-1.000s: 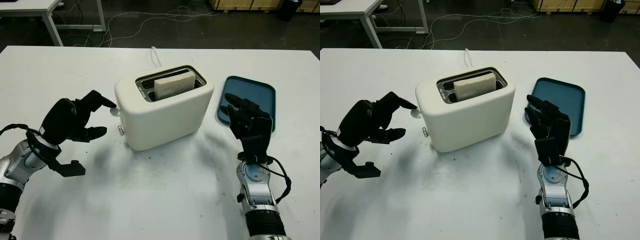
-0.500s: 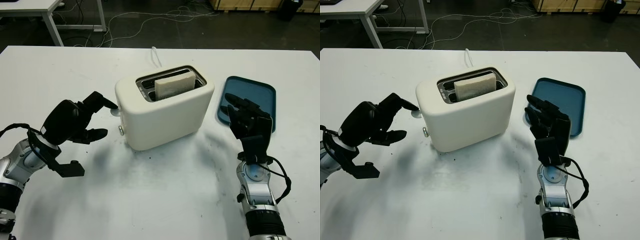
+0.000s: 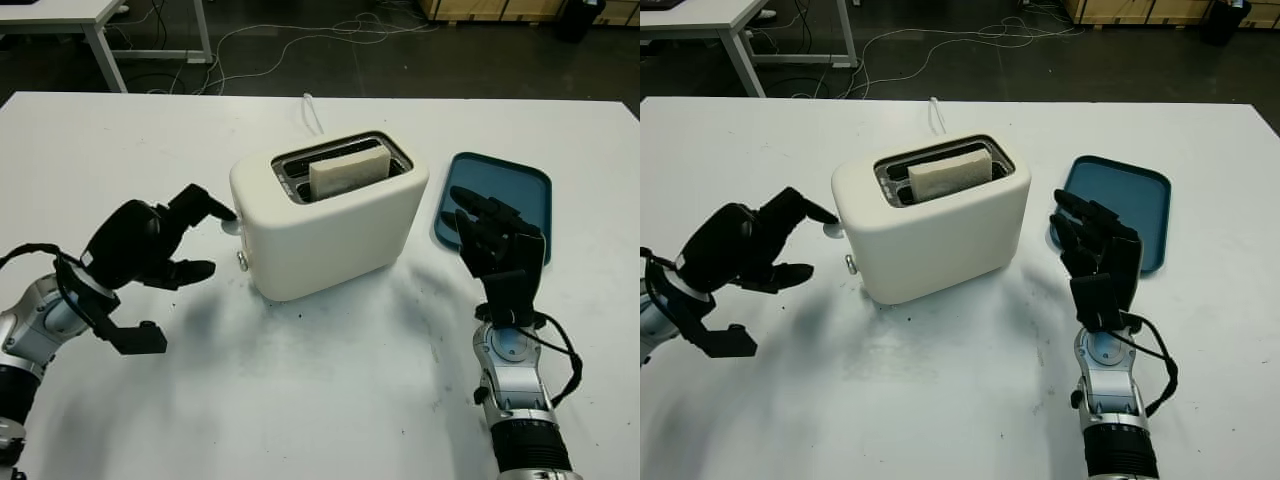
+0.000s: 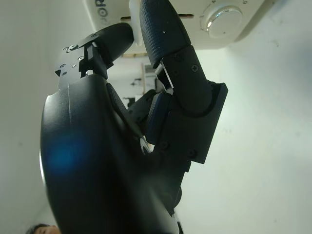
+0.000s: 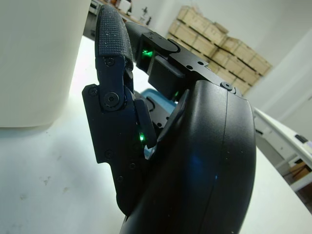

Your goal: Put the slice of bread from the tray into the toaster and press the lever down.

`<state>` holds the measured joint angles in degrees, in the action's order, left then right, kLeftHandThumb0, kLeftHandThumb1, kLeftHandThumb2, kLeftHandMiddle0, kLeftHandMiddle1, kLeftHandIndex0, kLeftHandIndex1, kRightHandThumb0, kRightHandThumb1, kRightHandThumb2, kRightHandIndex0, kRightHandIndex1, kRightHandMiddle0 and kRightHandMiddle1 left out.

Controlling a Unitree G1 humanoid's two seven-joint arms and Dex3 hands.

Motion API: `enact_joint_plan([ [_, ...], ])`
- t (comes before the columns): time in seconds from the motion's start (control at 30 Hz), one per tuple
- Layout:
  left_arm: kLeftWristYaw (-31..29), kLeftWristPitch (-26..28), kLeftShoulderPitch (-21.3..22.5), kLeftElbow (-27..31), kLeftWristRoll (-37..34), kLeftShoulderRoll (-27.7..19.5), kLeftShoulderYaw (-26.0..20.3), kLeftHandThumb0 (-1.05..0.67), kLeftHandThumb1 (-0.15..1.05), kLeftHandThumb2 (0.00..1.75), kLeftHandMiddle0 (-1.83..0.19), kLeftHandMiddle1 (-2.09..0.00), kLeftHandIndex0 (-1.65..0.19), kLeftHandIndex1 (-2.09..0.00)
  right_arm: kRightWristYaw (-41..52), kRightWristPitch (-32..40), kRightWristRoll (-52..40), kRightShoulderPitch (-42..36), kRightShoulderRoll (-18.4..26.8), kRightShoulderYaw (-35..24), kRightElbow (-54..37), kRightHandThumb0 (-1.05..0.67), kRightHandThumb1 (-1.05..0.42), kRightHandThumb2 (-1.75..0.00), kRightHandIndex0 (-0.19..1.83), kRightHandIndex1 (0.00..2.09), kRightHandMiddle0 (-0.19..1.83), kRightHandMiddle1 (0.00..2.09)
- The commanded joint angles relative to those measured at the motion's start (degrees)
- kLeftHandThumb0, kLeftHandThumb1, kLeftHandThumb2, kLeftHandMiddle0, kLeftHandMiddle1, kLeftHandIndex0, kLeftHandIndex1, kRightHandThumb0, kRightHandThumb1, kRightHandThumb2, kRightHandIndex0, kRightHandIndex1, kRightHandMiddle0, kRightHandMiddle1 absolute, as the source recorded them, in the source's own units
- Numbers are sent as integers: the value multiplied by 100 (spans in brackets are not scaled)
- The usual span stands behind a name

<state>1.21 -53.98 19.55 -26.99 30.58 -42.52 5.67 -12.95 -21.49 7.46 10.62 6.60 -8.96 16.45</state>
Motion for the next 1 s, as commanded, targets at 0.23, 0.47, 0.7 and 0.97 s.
enact_joint_plan([
  [0.23, -662, 115, 35, -129, -92, -178, 353, -90, 92, 73, -117, -175, 0, -157, -52, -37, -52, 20, -3, -56, 61, -78, -92, -24, 111, 7, 102, 0],
  [0.47, -256, 43, 83, -468, 234, -101, 507, -90, 92, 73, -122, -175, -1, -160, -36, 41, -100, 6, -21, -82, 11, -79, -92, -23, 113, 7, 103, 1],
  [0.7, -61, 262, 284, -955, 522, -81, 810, -92, 92, 78, -130, -175, -7, -166, -36, 13, -98, -3, -12, -81, 19, -78, -92, -23, 114, 7, 105, 1],
  [0.97, 252, 319, 463, -1479, 793, -93, 1201, -92, 92, 75, -132, -175, -16, -164, -171, 140, -55, -61, -87, -88, -137, -78, -92, -20, 115, 6, 105, 0],
])
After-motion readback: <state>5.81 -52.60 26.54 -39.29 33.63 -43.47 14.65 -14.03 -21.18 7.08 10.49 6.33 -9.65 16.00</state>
